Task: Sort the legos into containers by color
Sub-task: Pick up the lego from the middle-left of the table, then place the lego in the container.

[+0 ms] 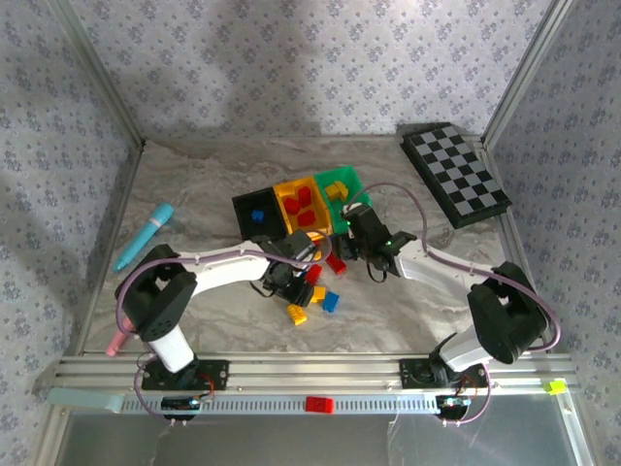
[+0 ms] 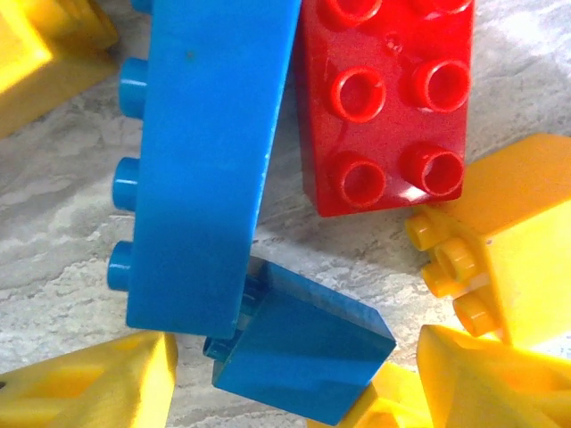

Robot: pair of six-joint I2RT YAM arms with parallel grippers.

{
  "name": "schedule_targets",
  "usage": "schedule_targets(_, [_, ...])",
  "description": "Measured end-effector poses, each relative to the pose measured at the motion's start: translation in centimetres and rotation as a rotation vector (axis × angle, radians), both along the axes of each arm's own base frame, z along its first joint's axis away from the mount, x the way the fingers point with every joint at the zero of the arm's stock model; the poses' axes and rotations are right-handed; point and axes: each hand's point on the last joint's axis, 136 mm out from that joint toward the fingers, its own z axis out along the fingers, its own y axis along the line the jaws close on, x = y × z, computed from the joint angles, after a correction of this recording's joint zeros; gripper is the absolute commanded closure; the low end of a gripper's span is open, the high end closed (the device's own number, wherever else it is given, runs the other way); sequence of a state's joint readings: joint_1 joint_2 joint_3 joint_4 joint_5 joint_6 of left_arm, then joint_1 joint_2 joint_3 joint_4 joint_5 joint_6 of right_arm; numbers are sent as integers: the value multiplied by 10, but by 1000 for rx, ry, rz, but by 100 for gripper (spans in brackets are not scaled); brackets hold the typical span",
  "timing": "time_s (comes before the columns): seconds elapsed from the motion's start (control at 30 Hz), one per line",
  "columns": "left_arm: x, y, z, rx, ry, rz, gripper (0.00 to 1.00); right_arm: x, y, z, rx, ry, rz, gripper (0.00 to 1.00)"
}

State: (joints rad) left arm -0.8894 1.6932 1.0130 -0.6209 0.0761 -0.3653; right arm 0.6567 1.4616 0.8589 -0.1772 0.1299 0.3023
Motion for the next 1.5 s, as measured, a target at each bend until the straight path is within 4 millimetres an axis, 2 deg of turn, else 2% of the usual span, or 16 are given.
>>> schedule_targets(0.13, [-1, -2, 0, 8, 13, -24, 38, -2, -3, -1, -7, -3, -6, 41])
schedule_targets(0.27, [-1, 8, -9, 80, -11, -34, 39, -2, -6, -2, -11, -2, -11, 41])
schedule_targets(0.37, [1, 12, -9, 101, -39, -37, 40, -3, -7, -3, -13, 1, -11, 41])
schedule_targets(0.5, [2, 16, -9, 122, -62, -32, 48, -4, -7, -3, -13, 0, -11, 41])
schedule_targets(0.73, [4, 25, -7, 141, -90, -17, 51, -4, -7, 0, -7, -6, -13, 41])
schedule_targets(0.87, [7, 34, -4, 156, -113, 1, 51, -4, -8, 0, -5, -6, -15, 41])
schedule_targets(0.97, [12, 41, 11, 137, -145, 33, 51, -5, -9, 1, -3, -7, -18, 41])
schedule_targets(1.1, [33, 53, 46, 60, -225, 121, 51, -7, -10, 1, -4, -7, -20, 41])
schedule_targets(1.3, [84, 86, 92, 7, -328, 313, 51, -7, -9, 1, 1, -6, -22, 41])
schedule_targets(1.43, [119, 98, 114, -9, -379, 403, 51, -9, -7, 3, 6, -9, -18, 41])
schedule_targets(1.5, [132, 100, 119, -11, -392, 424, 51, -10, -6, 4, 10, -11, -17, 41])
